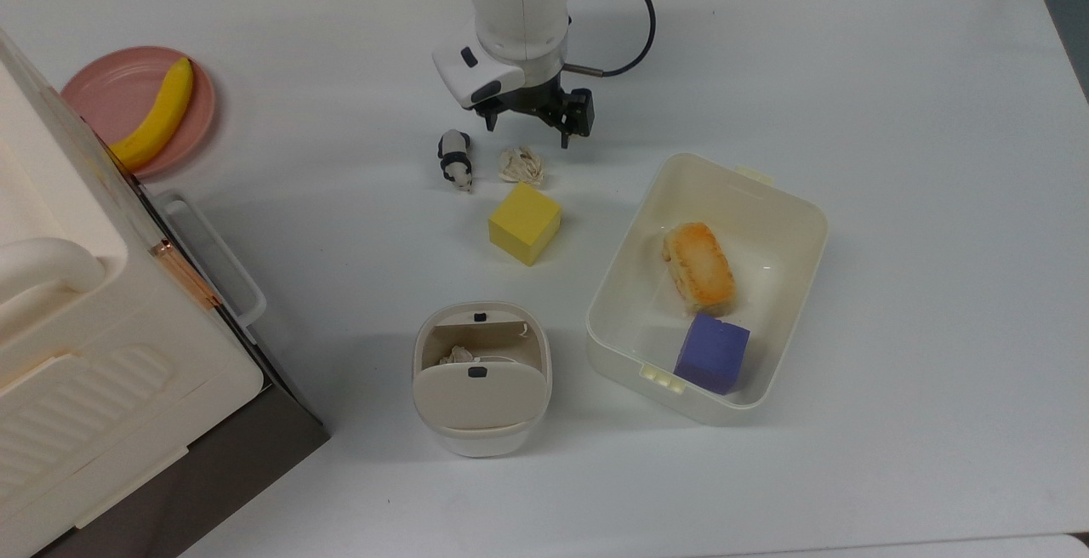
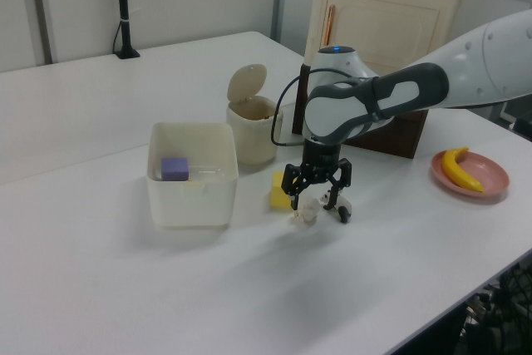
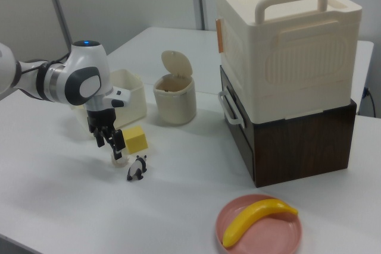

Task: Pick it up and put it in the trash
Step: 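Close the gripper on the white crumpled paper, then lift the paper and carry it over the cream trash bin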

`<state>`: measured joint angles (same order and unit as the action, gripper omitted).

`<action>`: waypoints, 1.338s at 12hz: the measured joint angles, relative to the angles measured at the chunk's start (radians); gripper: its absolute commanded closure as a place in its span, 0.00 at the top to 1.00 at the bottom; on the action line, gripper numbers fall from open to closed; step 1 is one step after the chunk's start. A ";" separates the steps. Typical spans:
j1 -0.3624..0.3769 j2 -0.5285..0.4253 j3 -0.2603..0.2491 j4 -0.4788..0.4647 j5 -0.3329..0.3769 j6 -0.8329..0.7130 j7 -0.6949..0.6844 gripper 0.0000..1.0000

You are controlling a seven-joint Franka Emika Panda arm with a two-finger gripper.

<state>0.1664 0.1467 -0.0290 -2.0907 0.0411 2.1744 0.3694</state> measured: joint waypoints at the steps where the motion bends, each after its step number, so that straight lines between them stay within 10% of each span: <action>1: 0.000 0.012 0.000 0.004 0.000 0.007 0.000 1.00; 6: 0.000 0.093 0.000 0.070 0.000 0.010 0.000 0.93; 9: 0.000 0.141 0.000 0.112 0.000 0.010 0.000 0.19; 11: 0.000 0.150 0.000 0.115 0.000 0.044 0.000 0.00; 16: 0.001 0.141 0.000 0.134 0.000 0.076 -0.002 0.00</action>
<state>0.1671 0.2875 -0.0286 -1.9567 0.0408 2.2500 0.3675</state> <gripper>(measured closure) 0.943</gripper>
